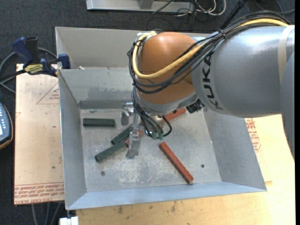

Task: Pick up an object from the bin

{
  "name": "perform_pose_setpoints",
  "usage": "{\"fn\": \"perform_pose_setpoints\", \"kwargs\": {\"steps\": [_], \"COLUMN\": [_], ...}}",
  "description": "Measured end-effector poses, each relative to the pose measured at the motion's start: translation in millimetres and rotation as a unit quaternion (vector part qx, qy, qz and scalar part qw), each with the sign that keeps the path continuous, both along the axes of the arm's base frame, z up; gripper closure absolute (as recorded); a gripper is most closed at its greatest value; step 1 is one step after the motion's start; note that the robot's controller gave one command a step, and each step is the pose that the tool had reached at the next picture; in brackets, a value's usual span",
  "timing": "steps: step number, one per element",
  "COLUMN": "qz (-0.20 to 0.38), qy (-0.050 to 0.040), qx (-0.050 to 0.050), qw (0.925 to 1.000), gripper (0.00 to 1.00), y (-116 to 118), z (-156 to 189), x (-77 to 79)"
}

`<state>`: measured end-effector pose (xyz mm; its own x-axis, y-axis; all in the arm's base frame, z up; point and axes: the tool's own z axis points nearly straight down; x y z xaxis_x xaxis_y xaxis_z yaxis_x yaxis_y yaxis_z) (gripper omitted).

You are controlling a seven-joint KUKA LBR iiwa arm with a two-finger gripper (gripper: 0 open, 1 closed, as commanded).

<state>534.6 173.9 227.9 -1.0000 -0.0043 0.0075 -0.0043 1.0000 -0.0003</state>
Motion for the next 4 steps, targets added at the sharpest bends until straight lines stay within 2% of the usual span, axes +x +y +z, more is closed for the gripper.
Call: {"fn": "perform_pose_setpoints", "kwargs": {"steps": [1, 2, 3, 4], "qz": [0.148, 0.108, 0.025, -0.049], "qy": [-0.0070, -0.0072, -0.0055, -0.0055], "qx": [0.003, 0.003, 0.002, 0.002], "qw": [0.9890, 0.9941, 0.9997, 0.9988], "gripper": [0.00, 0.00, 0.00, 0.00], "y": [31.3, 79.4, 79.8, 52.8], "z": [-159.2, -156.8, -156.7, -156.7], "x": [68.0, 110.5, 76.1, 69.4]}}
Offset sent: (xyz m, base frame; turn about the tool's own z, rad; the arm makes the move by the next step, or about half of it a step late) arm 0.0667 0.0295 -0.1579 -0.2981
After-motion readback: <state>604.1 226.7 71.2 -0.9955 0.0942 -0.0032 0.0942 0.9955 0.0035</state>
